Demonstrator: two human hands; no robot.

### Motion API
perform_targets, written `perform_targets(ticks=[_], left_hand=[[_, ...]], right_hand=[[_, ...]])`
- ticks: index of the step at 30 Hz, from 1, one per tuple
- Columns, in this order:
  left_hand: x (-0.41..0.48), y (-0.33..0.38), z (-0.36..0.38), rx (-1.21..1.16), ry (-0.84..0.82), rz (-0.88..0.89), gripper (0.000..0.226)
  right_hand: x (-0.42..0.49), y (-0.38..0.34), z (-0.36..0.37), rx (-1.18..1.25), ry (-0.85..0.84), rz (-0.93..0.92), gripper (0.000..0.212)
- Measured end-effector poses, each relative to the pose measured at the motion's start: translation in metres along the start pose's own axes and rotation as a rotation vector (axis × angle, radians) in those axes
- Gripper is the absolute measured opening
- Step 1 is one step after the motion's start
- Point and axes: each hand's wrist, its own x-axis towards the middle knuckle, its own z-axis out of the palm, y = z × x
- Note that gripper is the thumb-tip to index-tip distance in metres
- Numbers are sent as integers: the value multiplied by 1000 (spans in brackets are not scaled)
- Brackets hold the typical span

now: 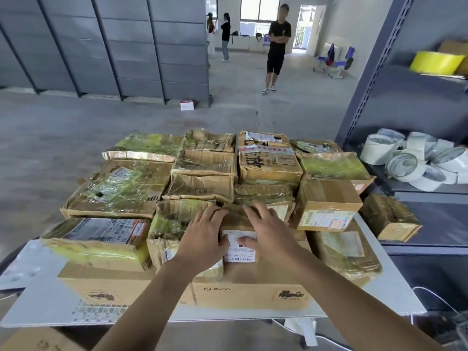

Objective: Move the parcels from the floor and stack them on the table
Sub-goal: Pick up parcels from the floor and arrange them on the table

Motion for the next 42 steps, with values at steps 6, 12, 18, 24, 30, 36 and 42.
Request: perform_targets(ticks=[6,12,18,24,30,36,42], left_hand=[[1,0,3,47,4,36,46],[9,1,-2,78,34,100,46],[15,-3,-5,43,10,174,49],[15,-11,-10,-18,52,239,47],[-10,-14,-30,-112,96,176,29],[-75,-29,-66,-110,135,80,29],[-192,-60,-90,-78,153,-125,29]], right_hand=[[-5,7,-2,142,-93,-16,86],[-12,16,-18,225,-85,27,84],[-16,8,-11,135,21,69,76],[-23,-17,-13,91,207,161,59],[-38,-53,-20,105,258,157,50],[-58,-102,-20,194,282,111,48],[-103,-194,5,342,276,-91,42]])
